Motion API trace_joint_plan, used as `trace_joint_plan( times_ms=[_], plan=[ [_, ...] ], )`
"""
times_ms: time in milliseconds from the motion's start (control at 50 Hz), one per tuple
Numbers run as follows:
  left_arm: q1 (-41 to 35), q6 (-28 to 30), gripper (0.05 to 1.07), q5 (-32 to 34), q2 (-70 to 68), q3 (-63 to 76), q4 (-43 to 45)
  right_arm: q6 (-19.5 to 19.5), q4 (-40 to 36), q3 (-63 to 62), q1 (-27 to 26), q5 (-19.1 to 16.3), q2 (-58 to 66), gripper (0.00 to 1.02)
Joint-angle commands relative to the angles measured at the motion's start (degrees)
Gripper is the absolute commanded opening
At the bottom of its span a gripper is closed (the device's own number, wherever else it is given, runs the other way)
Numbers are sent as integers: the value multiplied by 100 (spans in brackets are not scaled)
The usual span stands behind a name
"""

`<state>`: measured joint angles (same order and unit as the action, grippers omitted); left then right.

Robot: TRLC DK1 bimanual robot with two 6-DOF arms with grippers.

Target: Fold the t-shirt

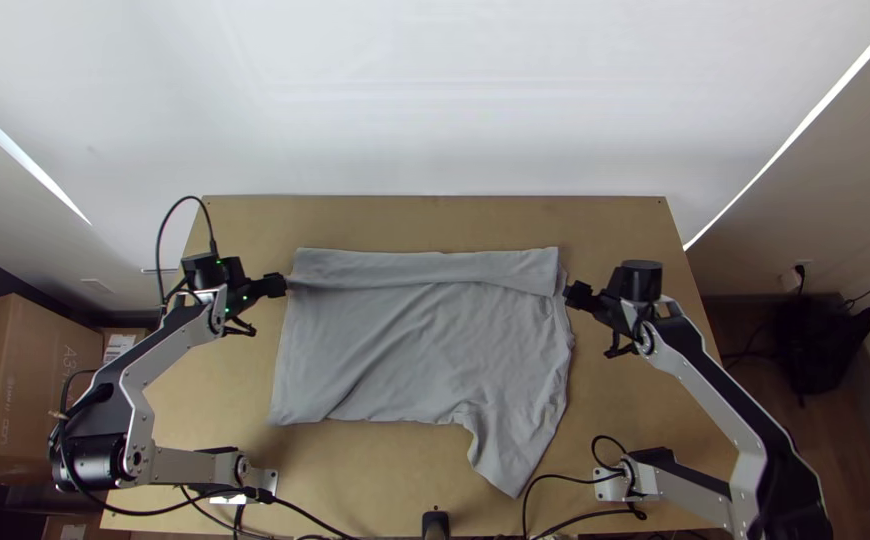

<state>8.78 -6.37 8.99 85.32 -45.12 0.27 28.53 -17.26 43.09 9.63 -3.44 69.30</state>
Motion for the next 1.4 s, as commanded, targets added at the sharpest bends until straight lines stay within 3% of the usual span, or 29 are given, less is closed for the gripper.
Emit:
trace_joint_plan(
  times_ms=[0, 340, 520, 620, 740, 900, 940, 1100, 1380],
  plan=[
    [177, 154, 103, 146, -358, -14, -203, 82, -454, -64, -22, 19, -751, 87],
    [230, 180, 103, 375, -1668, -295, -1258, 249, -2458, 156, 233, 10, -2043, 90],
    [89, 145, 103, 393, -2221, -374, -1636, 759, -3838, 261, 320, 1, -1973, 95],
    [19, 101, 103, 393, -2467, -383, -1768, 1014, -4242, 147, 733, 1, -1990, 96],
    [-51, 39, 103, 384, -2626, -383, -1847, 1260, -4682, -55, 1358, -183, -1946, 96],
    [-122, -22, 103, 384, -2766, -383, -1917, 1260, -5429, -126, 1709, -948, -1305, 96],
    [-122, -22, 103, 384, -2775, -392, -1926, 1260, -5464, -178, 1771, -965, -1234, 94],
    [-157, -57, 103, 384, -2801, -401, -1952, 1154, -5367, -257, 1938, -1000, -1199, 69],
    [-280, -92, 103, 331, -2784, -436, -1961, 645, -5139, -495, 2017, -1818, -338, 69]
  ],
)
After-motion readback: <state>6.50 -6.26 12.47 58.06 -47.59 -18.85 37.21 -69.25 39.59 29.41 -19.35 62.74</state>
